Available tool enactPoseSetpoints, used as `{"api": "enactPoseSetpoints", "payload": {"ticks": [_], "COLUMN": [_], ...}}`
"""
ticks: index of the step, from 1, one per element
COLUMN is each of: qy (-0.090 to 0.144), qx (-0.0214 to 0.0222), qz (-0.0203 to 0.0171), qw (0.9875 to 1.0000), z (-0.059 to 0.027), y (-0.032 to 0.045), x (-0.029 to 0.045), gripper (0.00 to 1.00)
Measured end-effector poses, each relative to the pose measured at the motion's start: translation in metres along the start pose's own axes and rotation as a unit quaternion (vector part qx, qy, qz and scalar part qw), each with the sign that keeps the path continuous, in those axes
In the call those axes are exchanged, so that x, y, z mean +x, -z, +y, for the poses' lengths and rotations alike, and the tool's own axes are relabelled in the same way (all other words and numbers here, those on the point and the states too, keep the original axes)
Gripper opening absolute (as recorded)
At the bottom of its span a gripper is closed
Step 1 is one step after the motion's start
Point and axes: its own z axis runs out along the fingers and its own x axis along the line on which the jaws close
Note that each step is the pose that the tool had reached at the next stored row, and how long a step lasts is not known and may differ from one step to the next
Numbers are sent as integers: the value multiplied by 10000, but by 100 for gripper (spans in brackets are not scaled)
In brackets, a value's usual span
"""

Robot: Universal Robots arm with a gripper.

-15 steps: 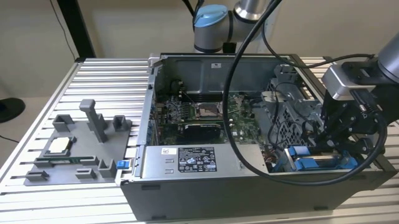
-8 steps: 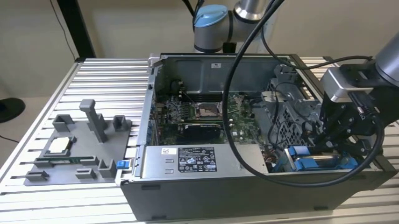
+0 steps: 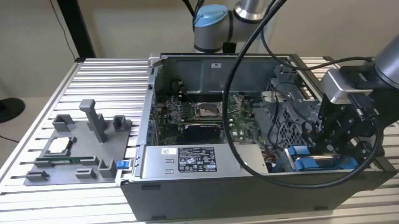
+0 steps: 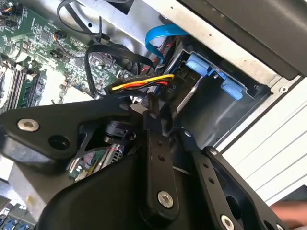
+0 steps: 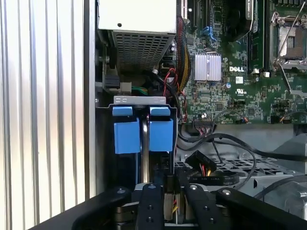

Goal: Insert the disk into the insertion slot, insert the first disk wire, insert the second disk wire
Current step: 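Insert the second disk wire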

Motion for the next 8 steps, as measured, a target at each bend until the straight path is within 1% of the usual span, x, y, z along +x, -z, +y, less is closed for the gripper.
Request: {"api": "enactPoseSetpoints", "payload": {"ticks": [3,8], "qy": [-2,-2], "qx": [-5,-11], "qz": [1,1], "qw": [10000,10000], "z": [6,18], "y": [89,296], "x": [-12,-42], "gripper": [100,100]}}
